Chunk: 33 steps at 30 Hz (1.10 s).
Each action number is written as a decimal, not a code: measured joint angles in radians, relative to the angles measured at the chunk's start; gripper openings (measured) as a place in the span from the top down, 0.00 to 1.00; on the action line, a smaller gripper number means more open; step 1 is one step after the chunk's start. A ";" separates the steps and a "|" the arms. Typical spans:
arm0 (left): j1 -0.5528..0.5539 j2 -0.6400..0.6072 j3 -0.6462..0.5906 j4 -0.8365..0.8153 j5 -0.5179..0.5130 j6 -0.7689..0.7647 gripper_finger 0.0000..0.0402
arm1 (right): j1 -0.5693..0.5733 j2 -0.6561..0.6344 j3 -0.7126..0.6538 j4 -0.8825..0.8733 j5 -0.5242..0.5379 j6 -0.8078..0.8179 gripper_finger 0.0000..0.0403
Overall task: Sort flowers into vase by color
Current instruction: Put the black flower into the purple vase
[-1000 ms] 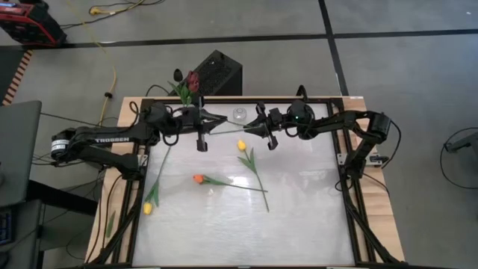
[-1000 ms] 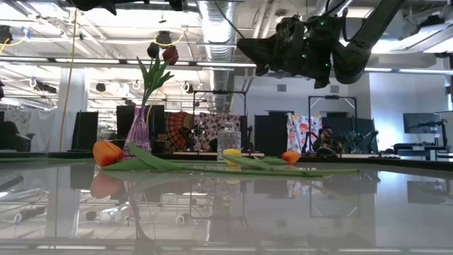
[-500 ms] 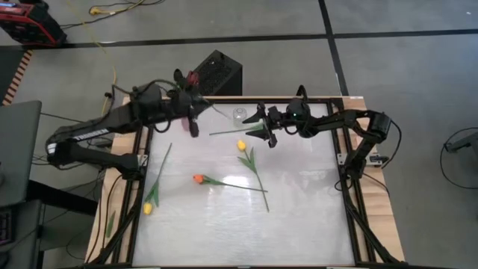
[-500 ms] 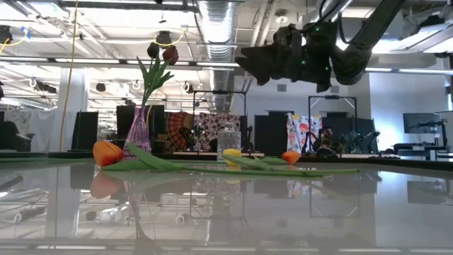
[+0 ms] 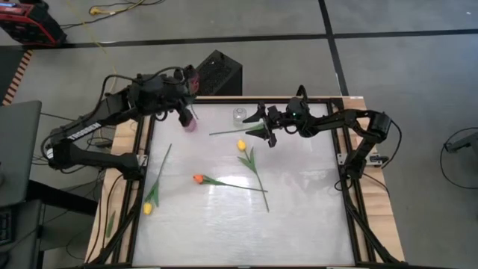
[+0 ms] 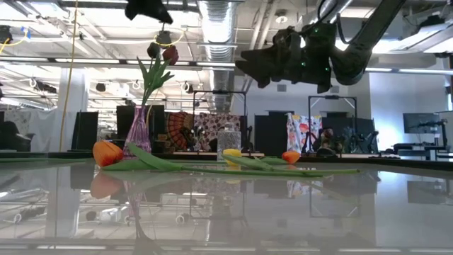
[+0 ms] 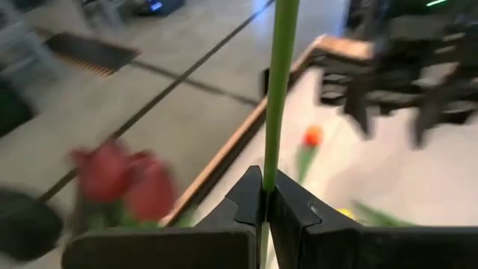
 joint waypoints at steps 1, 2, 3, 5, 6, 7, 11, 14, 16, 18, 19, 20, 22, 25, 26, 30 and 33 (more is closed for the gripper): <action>0.015 0.000 0.000 -0.010 -0.006 -0.001 1.00 | 0.000 0.000 0.000 -0.002 0.000 0.000 0.37; 0.031 0.000 0.000 -0.019 -0.006 -0.006 1.00 | 0.000 0.000 0.000 -0.005 0.000 0.000 0.37; 0.047 0.000 0.000 -0.026 -0.003 -0.010 1.00 | 0.000 0.000 0.000 -0.007 0.000 0.000 0.37; 0.082 -0.004 0.000 -0.042 0.014 -0.017 1.00 | 0.000 0.000 0.000 -0.013 0.000 0.000 0.37; 0.099 -0.006 0.000 -0.050 0.015 -0.017 1.00 | 0.000 0.000 0.000 -0.015 0.001 0.000 0.37; 0.113 -0.011 0.000 -0.058 0.016 -0.018 1.00 | 0.000 0.000 0.000 -0.017 0.001 0.000 0.37; 0.178 -0.025 0.000 -0.090 0.015 -0.017 1.00 | 0.000 0.000 0.000 -0.024 0.004 -0.001 0.37; 0.213 -0.037 0.000 -0.097 0.016 -0.012 1.00 | 0.000 0.000 0.000 -0.025 0.004 -0.002 0.37; 0.232 -0.040 0.000 -0.097 0.017 -0.004 1.00 | 0.000 0.000 0.000 -0.026 0.005 -0.004 0.37; 0.244 -0.040 0.000 -0.097 0.017 0.011 1.00 | 0.000 0.000 0.000 -0.026 0.005 -0.004 0.37; 0.248 -0.040 -0.001 -0.094 0.017 0.016 1.00 | 0.000 0.000 0.000 -0.026 0.005 -0.004 0.37; 0.252 -0.041 -0.007 -0.083 0.017 0.019 1.00 | 0.000 0.000 0.000 -0.026 0.005 -0.004 0.37; 0.259 -0.041 -0.022 -0.067 0.017 0.020 1.00 | 0.000 0.000 0.000 -0.026 0.005 -0.003 0.37; 0.272 -0.040 -0.044 -0.048 0.019 0.028 1.00 | 0.000 0.000 0.000 -0.026 0.005 -0.004 0.37; 0.276 -0.039 -0.047 -0.047 0.019 0.028 1.00 | 0.000 0.000 0.000 -0.026 0.004 -0.003 0.37; 0.281 -0.033 -0.047 -0.041 0.022 0.028 1.00 | 0.000 0.000 0.000 -0.030 0.005 -0.003 0.37; 0.281 -0.031 -0.048 -0.030 0.024 0.028 1.00 | 0.000 0.000 0.000 -0.033 0.004 -0.003 0.37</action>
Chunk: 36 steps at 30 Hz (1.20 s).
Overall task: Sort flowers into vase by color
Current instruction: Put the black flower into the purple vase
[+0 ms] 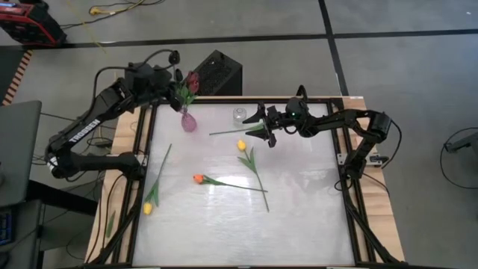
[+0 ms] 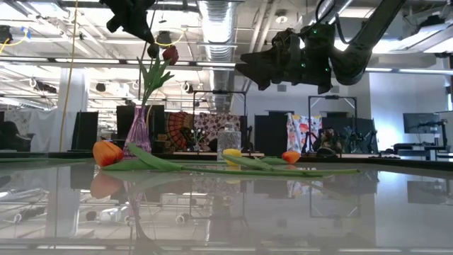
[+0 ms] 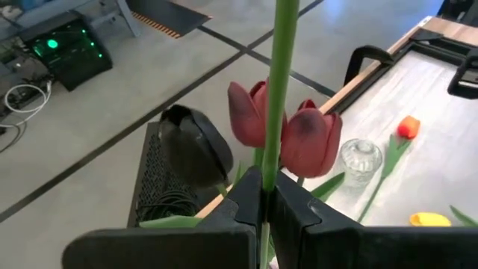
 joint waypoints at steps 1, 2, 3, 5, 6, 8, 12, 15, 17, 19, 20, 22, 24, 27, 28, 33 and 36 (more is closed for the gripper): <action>0.000 0.000 -0.008 0.008 0.000 0.001 1.00 | 0.000 0.000 0.000 -0.001 0.000 0.000 0.37; 0.000 -0.002 -0.024 0.025 0.000 0.003 1.00 | 0.000 0.000 0.000 -0.003 0.000 0.000 0.37; 0.000 -0.003 -0.044 0.043 0.000 0.002 1.00 | 0.000 0.000 0.000 -0.004 0.000 0.000 0.37; 0.001 -0.006 -0.087 0.065 -0.001 -0.002 1.00 | 0.001 0.000 0.000 -0.006 0.000 0.000 0.37; 0.001 -0.006 -0.104 0.074 -0.004 -0.002 1.00 | 0.001 0.000 0.000 -0.008 0.000 0.000 0.37; 0.001 -0.007 -0.133 0.100 -0.011 -0.002 1.00 | 0.001 0.000 0.000 -0.012 0.000 0.000 0.37; 0.001 -0.008 -0.182 0.124 -0.014 -0.002 1.00 | 0.001 0.000 0.000 -0.026 0.000 0.000 0.37; 0.001 -0.008 -0.234 0.182 -0.014 -0.012 1.00 | 0.001 0.000 0.000 -0.028 0.000 0.000 0.37; 0.001 -0.009 -0.281 0.231 -0.009 -0.018 1.00 | 0.001 0.000 0.000 -0.030 0.000 0.000 0.37; 0.001 -0.014 -0.330 0.275 -0.001 -0.020 1.00 | 0.001 0.000 0.000 -0.031 -0.001 0.000 0.37; 0.001 -0.019 -0.358 0.302 0.000 -0.025 1.00 | 0.001 0.000 0.000 -0.031 -0.001 0.000 0.37; 0.001 -0.033 -0.409 0.347 -0.004 -0.037 1.00 | 0.001 0.000 0.000 -0.036 -0.002 -0.001 0.37; 0.001 -0.054 -0.453 0.382 -0.013 -0.050 1.00 | 0.001 0.000 0.000 -0.054 -0.002 -0.020 0.37; 0.001 -0.090 -0.504 0.415 -0.016 -0.073 1.00 | 0.001 0.000 0.000 -0.056 -0.003 -0.022 0.37; 0.001 -0.101 -0.516 0.416 -0.016 -0.080 1.00 | 0.001 0.000 0.000 -0.055 -0.003 -0.024 0.37; 0.001 -0.142 -0.562 0.436 -0.016 -0.091 1.00 | 0.001 0.000 0.000 -0.048 -0.003 -0.026 0.37; 0.001 -0.147 -0.572 0.437 -0.016 -0.090 1.00 | 0.001 0.000 0.000 -0.049 -0.002 -0.027 0.37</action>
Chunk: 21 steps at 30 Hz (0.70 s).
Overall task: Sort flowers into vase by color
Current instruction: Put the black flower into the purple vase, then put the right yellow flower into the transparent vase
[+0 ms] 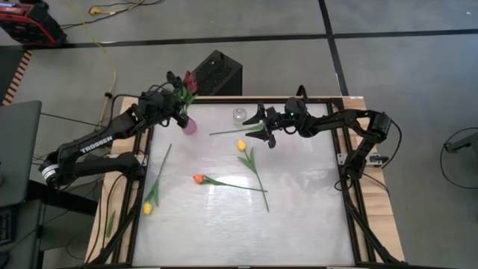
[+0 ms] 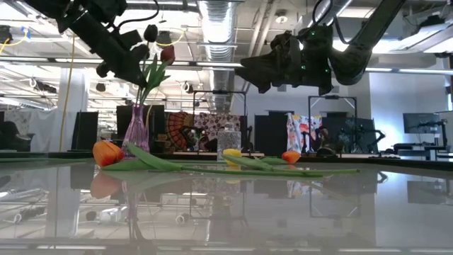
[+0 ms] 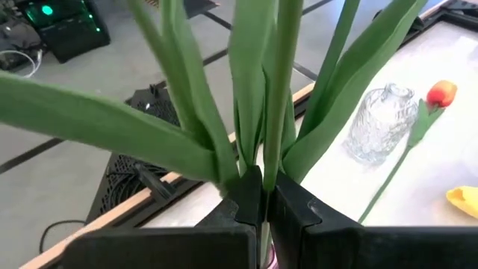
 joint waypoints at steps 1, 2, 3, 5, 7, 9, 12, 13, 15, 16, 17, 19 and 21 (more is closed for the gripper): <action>0.000 0.000 0.000 0.000 -0.001 0.004 1.00 | 0.000 0.000 0.000 0.000 0.000 0.000 0.37; 0.000 0.000 0.000 0.000 -0.001 0.012 1.00 | 0.000 0.000 0.000 0.001 0.000 0.000 0.37; 0.000 0.000 0.000 0.001 -0.001 0.020 1.00 | 0.000 0.000 0.000 0.002 0.000 0.000 0.37; 0.000 0.000 0.001 -0.001 -0.001 0.039 0.98 | 0.000 0.000 0.000 0.002 0.000 0.001 0.37; 0.000 0.000 0.007 -0.004 -0.001 0.051 0.94 | 0.000 0.000 0.000 0.002 0.000 0.003 0.37; 0.000 -0.001 0.011 -0.004 0.001 0.062 0.89 | 0.000 0.000 0.000 0.002 0.001 0.004 0.37; 0.000 -0.001 0.023 -0.022 0.009 0.066 0.78 | 0.000 0.000 0.000 0.002 0.001 0.004 0.37; 0.000 -0.001 0.027 -0.029 0.010 0.068 0.75 | 0.000 0.000 0.000 0.002 0.001 0.004 0.37; 0.000 -0.001 0.036 -0.060 0.024 0.082 0.68 | 0.000 0.000 0.000 0.002 0.001 0.004 0.37; 0.000 -0.001 0.042 -0.082 0.034 0.090 0.64 | 0.000 0.000 0.000 0.002 0.001 0.004 0.37; 0.000 0.000 0.052 -0.108 0.039 0.098 0.61 | 0.000 0.000 0.000 0.002 0.001 0.004 0.37; 0.000 0.000 0.083 -0.164 0.044 0.114 0.56 | -0.001 0.000 0.000 0.002 0.001 0.004 0.37; 0.000 -0.001 0.118 -0.230 0.043 0.133 0.52 | -0.002 0.000 0.000 0.002 0.001 0.003 0.37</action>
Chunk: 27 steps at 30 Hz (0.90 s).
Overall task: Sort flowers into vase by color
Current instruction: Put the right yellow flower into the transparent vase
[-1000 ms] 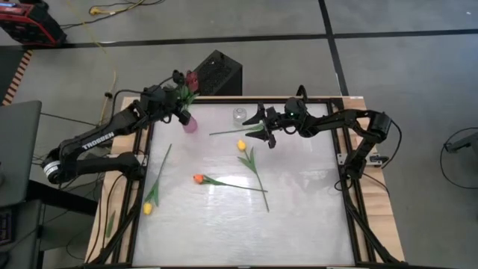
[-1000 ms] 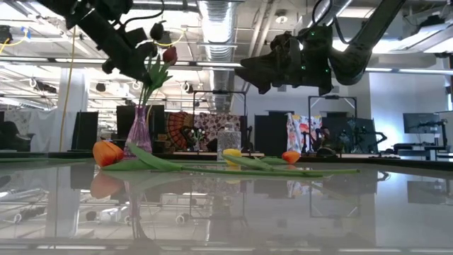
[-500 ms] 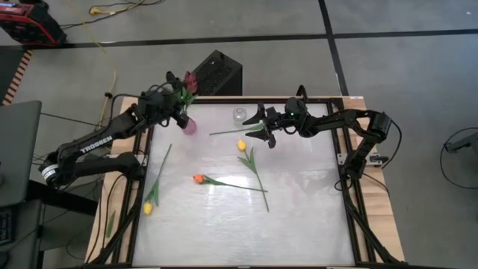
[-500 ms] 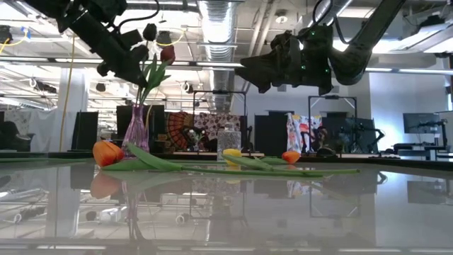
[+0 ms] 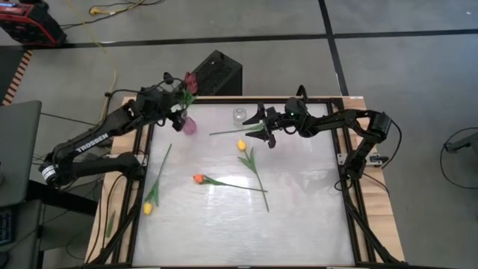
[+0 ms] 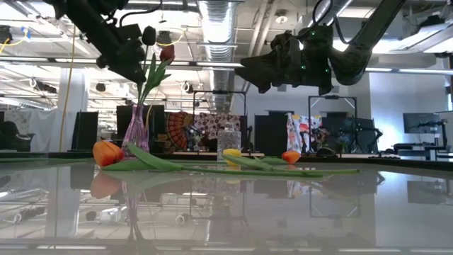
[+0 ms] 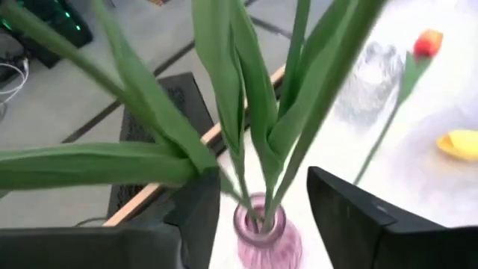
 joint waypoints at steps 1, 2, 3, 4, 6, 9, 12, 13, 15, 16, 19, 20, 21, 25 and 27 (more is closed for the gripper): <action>0.000 0.000 0.018 -0.039 0.000 0.009 0.50 | 0.000 0.000 0.000 0.000 0.000 0.000 0.37; 0.000 0.000 0.037 -0.075 0.007 0.016 0.49 | 0.000 0.000 0.000 0.000 0.000 0.000 0.37; 0.000 0.000 0.055 -0.107 0.021 0.026 0.48 | 0.000 0.000 0.000 0.000 0.000 0.000 0.37; 0.000 0.000 0.073 -0.135 0.038 0.037 0.48 | 0.000 0.000 0.000 0.000 0.000 0.000 0.37; 0.000 0.000 0.106 -0.196 0.083 0.050 0.48 | -0.001 0.000 0.000 0.001 0.000 0.000 0.37; 0.000 0.000 0.153 -0.280 0.132 0.046 0.48 | -0.001 0.000 0.000 0.001 0.000 0.000 0.37; 0.000 0.000 0.197 -0.366 0.159 0.006 0.48 | -0.001 0.000 0.000 0.001 -0.007 0.000 0.37; 0.000 0.000 0.213 -0.395 0.165 -0.005 0.48 | -0.001 0.000 0.000 0.001 -0.016 0.000 0.37; 0.000 0.000 0.246 -0.454 0.182 -0.030 0.48 | -0.001 0.000 0.000 0.000 -0.032 0.000 0.37; 0.000 0.000 0.263 -0.484 0.191 -0.047 0.48 | -0.001 0.000 0.000 0.000 -0.035 0.001 0.37; 0.000 0.000 0.301 -0.565 0.225 -0.108 0.48 | 0.002 0.000 0.000 -0.003 -0.051 0.010 0.37; -0.001 0.000 0.307 -0.582 0.241 -0.127 0.48 | 0.005 0.000 0.000 -0.005 -0.051 0.011 0.37; -0.004 0.000 0.309 -0.595 0.261 -0.140 0.48 | 0.010 0.000 0.000 -0.006 -0.051 0.013 0.37; -0.070 0.004 0.309 -0.620 0.307 -0.158 0.48 | 0.046 0.000 0.000 -0.003 -0.051 0.034 0.37; -0.130 0.011 0.308 -0.618 0.306 -0.176 0.48 | 0.075 0.000 0.000 -0.003 -0.046 0.039 0.37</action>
